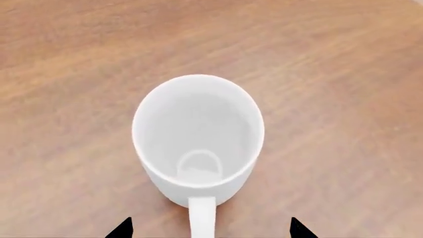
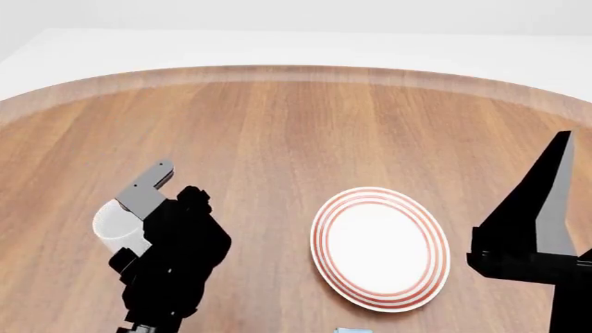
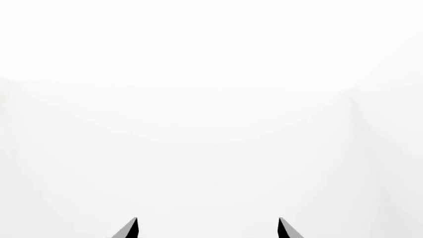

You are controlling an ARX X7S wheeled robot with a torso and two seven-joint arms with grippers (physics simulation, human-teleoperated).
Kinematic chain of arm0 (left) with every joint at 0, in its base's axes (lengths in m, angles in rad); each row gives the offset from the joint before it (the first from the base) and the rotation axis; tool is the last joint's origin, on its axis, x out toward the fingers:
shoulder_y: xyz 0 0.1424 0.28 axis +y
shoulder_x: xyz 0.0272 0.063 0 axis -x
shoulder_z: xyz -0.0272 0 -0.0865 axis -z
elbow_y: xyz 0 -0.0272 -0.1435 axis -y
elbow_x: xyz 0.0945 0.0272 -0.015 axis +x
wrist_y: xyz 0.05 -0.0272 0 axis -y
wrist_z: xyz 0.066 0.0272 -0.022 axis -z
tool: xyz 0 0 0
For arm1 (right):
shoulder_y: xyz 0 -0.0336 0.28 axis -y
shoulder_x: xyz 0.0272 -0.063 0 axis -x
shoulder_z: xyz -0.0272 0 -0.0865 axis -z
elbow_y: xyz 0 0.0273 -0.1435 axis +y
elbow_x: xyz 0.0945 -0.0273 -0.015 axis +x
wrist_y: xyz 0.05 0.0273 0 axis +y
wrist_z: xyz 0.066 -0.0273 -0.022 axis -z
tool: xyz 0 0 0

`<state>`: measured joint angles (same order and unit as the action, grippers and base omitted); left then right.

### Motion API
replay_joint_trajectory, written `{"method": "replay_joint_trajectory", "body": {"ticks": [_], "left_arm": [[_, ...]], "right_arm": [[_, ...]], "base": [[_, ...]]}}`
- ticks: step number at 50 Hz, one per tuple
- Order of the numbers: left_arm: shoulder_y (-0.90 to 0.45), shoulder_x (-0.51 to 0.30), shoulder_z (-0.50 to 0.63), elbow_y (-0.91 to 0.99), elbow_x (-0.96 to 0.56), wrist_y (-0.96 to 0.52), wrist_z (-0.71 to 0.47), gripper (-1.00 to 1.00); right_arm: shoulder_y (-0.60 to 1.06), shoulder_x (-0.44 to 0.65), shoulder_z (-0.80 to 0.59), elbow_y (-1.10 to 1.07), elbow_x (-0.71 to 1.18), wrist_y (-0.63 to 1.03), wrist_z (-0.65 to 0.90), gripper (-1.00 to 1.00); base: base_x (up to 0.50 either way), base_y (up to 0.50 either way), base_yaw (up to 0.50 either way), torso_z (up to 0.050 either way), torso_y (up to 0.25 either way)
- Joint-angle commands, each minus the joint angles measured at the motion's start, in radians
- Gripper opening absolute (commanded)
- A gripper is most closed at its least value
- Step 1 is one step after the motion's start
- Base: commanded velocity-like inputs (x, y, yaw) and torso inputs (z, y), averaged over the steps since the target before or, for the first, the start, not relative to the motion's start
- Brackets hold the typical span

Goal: Pick up the white mug and put it on the plate, and put the chocolate pudding to the right of the plate.

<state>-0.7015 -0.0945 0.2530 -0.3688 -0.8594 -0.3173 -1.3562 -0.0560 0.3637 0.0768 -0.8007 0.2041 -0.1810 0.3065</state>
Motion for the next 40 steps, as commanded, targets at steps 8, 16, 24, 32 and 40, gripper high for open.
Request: {"method": "replay_joint_trajectory", "body": {"ticks": [8, 16, 24, 32, 40], "left_arm": [[-0.006, 0.012, -0.005, -0.086, 0.008, 0.038, 0.075, 1.0], [-0.014, 0.012, 0.002, -0.134, 0.006, 0.046, 0.104, 1.0], [-0.017, 0.01, 0.003, -0.171, 0.005, 0.061, 0.115, 1.0], [-0.023, 0.009, 0.002, -0.22, 0.007, 0.082, 0.131, 1.0], [-0.024, 0.008, 0.007, -0.242, 0.005, 0.09, 0.14, 1.0]], "right_arm": [[-0.001, -0.011, 0.013, 0.001, -0.016, -0.003, -0.015, 1.0], [-0.002, -0.009, 0.011, 0.003, -0.017, -0.004, -0.013, 1.0], [-0.002, -0.007, 0.01, 0.005, -0.017, -0.005, -0.01, 1.0], [-0.002, -0.006, 0.006, 0.008, -0.019, -0.007, -0.008, 1.0], [-0.002, -0.003, 0.003, 0.006, -0.018, -0.004, -0.005, 1.0]], "base": [[0.0, 0.0, 0.0, 0.0, 0.0], [0.0, 0.0, 0.0, 0.0, 0.0], [0.0, 0.0, 0.0, 0.0, 0.0], [0.0, 0.0, 0.0, 0.0, 0.0], [0.0, 0.0, 0.0, 0.0, 0.0]]}}
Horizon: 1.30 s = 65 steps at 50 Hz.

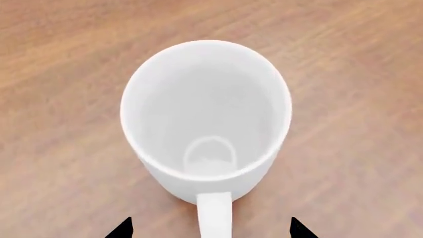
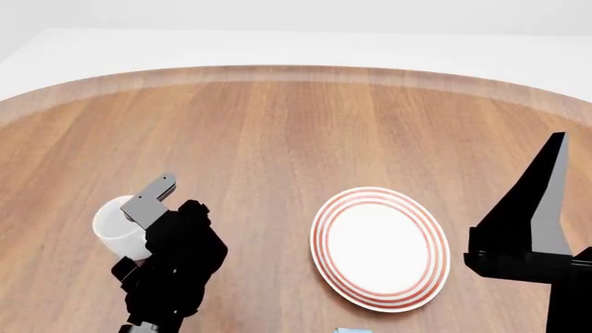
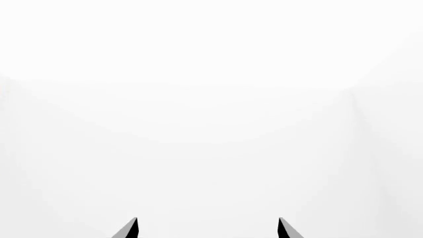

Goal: Pick up the white mug and put it on the plate, and put the chocolate pudding to the right of the plate.

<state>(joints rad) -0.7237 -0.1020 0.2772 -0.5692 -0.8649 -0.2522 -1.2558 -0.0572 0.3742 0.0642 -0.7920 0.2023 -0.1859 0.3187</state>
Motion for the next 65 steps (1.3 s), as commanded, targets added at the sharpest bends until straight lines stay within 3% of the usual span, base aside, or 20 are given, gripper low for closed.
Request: {"method": "replay_joint_trajectory", "body": {"ticks": [1, 22, 23, 49, 54, 65], "left_arm": [[-0.004, 0.016, -0.017, -0.048, 0.011, 0.026, 0.041, 1.0], [-0.038, 0.028, -0.012, -0.172, -0.01, 0.054, 0.131, 1.0], [-0.037, 0.028, -0.01, -0.169, -0.012, 0.051, 0.134, -1.0], [-0.037, 0.004, 0.026, -0.1, -0.025, 0.023, 0.143, -1.0], [-0.056, -0.039, 0.092, 0.004, -0.013, -0.048, 0.202, -1.0], [-0.153, -0.22, 0.311, 0.478, 0.0, -0.317, 0.329, -1.0]], "right_arm": [[-0.001, -0.013, 0.017, -0.003, -0.014, 0.0, -0.017, 1.0], [-0.004, -0.008, 0.011, 0.003, -0.02, -0.003, -0.011, 1.0], [-0.004, -0.007, 0.011, 0.004, -0.019, -0.003, -0.011, 1.0], [-0.003, -0.001, -0.003, 0.016, -0.026, -0.001, -0.006, 1.0], [-0.004, 0.0, -0.004, 0.018, -0.027, -0.001, -0.004, 1.0], [-0.001, 0.003, -0.005, 0.012, -0.027, 0.002, 0.001, 1.0]], "base": [[0.0, 0.0, 0.0, 0.0, 0.0], [0.0, 0.0, 0.0, 0.0, 0.0], [0.0, 0.0, 0.0, 0.0, 0.0], [0.0, 0.0, 0.0, 0.0, 0.0], [0.0, 0.0, 0.0, 0.0, 0.0], [0.0, 0.0, 0.0, 0.0, 0.0]]}}
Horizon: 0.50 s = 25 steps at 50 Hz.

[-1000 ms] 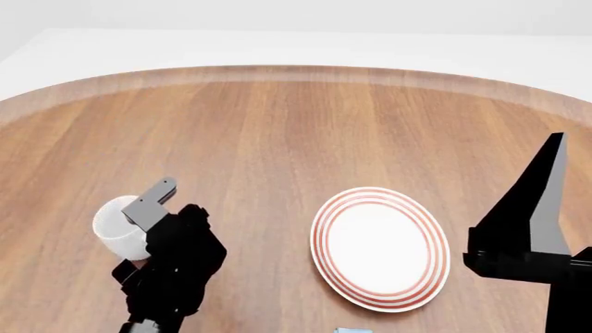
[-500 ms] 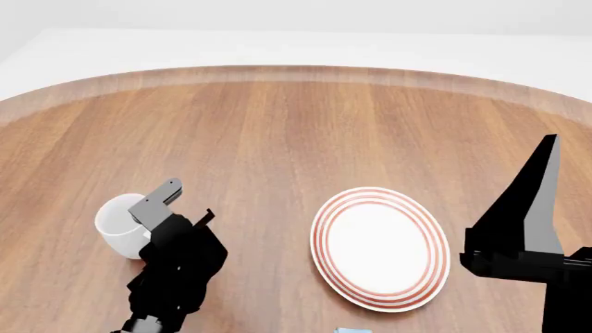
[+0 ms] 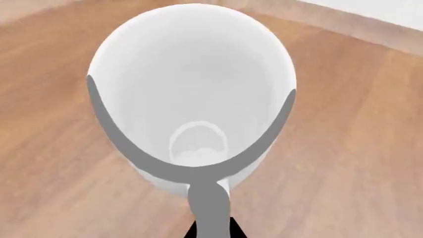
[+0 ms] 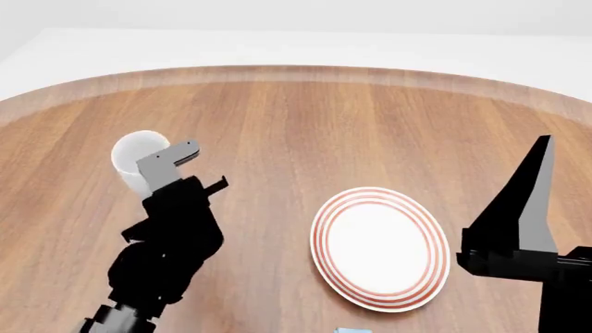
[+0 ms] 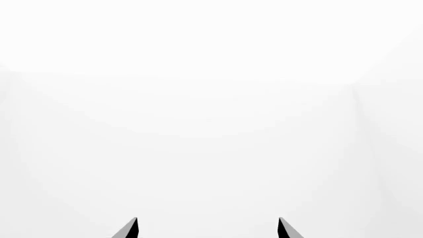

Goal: Pick up the white mug and put it on the plate, and put the chocolate pudding to the right of the plate.

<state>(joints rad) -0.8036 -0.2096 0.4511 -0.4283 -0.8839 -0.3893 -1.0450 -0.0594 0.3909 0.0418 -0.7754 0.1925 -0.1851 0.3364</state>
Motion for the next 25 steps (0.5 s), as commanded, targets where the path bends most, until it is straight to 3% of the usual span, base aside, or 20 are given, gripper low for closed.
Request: {"method": "replay_joint_trajectory", "body": {"ticks": [1, 7, 14, 25], "left_arm": [[-0.081, -0.122, 0.143, 0.366, 0.001, -0.198, 0.138, -1.0], [-0.175, -0.198, 0.222, 0.581, -0.066, -0.359, 0.211, -1.0], [-0.272, -0.225, 0.236, 0.657, -0.175, -0.459, 0.318, -1.0], [-0.439, -0.202, 0.274, 0.527, -0.258, -0.559, 0.544, -1.0]], "right_arm": [[0.002, -0.013, 0.018, -0.005, -0.017, 0.003, -0.016, 1.0], [0.002, -0.012, 0.018, -0.004, -0.016, 0.001, -0.013, 1.0], [0.0, -0.009, 0.021, -0.009, -0.014, 0.001, -0.01, 1.0], [-0.004, -0.004, 0.022, -0.013, -0.01, 0.003, -0.007, 1.0]], "base": [[0.0, 0.0, 0.0, 0.0, 0.0], [0.0, 0.0, 0.0, 0.0, 0.0], [0.0, 0.0, 0.0, 0.0, 0.0], [0.0, 0.0, 0.0, 0.0, 0.0]]}}
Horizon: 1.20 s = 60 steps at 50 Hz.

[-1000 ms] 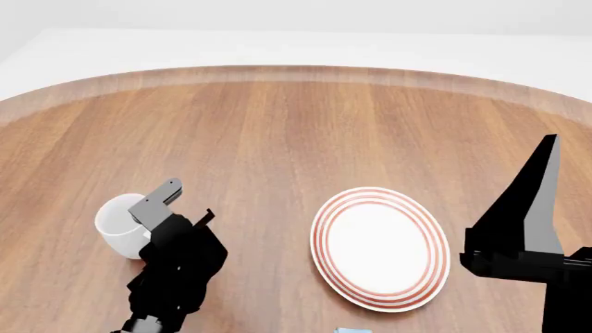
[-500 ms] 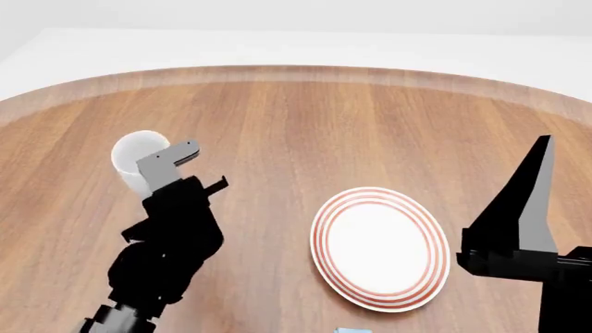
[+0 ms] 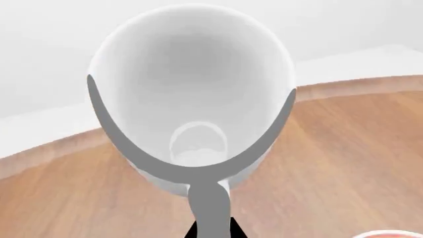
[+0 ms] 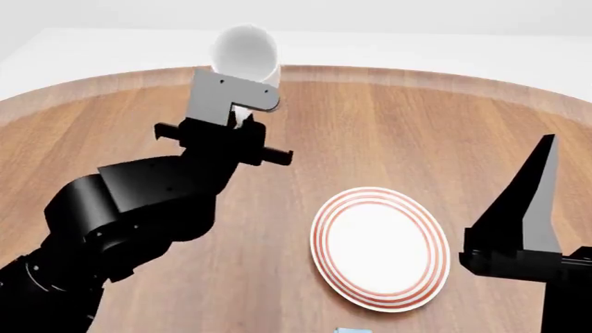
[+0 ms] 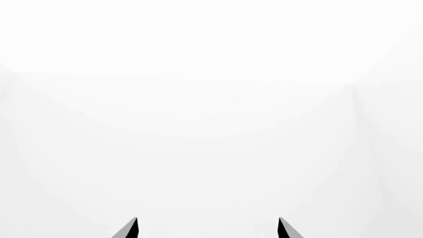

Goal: Pick up the white mug and put it on the plate, and put the chocolate pudding to the right of the plate.

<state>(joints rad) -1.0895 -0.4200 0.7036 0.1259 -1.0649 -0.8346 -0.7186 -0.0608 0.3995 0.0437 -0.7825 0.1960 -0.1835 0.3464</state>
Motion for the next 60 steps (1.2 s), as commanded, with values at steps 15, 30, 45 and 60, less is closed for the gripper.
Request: {"method": "replay_joint_trajectory", "body": {"ticks": [15, 30, 45, 60], "left_arm": [[-0.291, 0.043, 0.1, -0.166, -0.091, -0.18, 0.471, -1.0], [-0.266, 0.138, 0.207, -0.226, -0.093, -0.17, 0.691, -1.0], [-0.209, 0.229, 0.212, -0.367, -0.089, -0.089, 0.772, -1.0], [-0.185, 0.349, 0.221, -0.659, -0.104, -0.076, 0.837, -1.0]], "right_arm": [[-0.002, -0.009, 0.019, -0.003, -0.01, 0.0, -0.012, 1.0], [0.001, -0.005, 0.02, -0.003, -0.007, 0.001, -0.006, 1.0], [-0.002, 0.001, 0.023, -0.01, -0.003, 0.0, -0.001, 1.0], [-0.002, 0.006, 0.027, -0.008, 0.007, 0.001, 0.004, 1.0]], "base": [[0.0, 0.0, 0.0, 0.0, 0.0], [0.0, 0.0, 0.0, 0.0, 0.0], [0.0, 0.0, 0.0, 0.0, 0.0], [0.0, 0.0, 0.0, 0.0, 0.001]]}}
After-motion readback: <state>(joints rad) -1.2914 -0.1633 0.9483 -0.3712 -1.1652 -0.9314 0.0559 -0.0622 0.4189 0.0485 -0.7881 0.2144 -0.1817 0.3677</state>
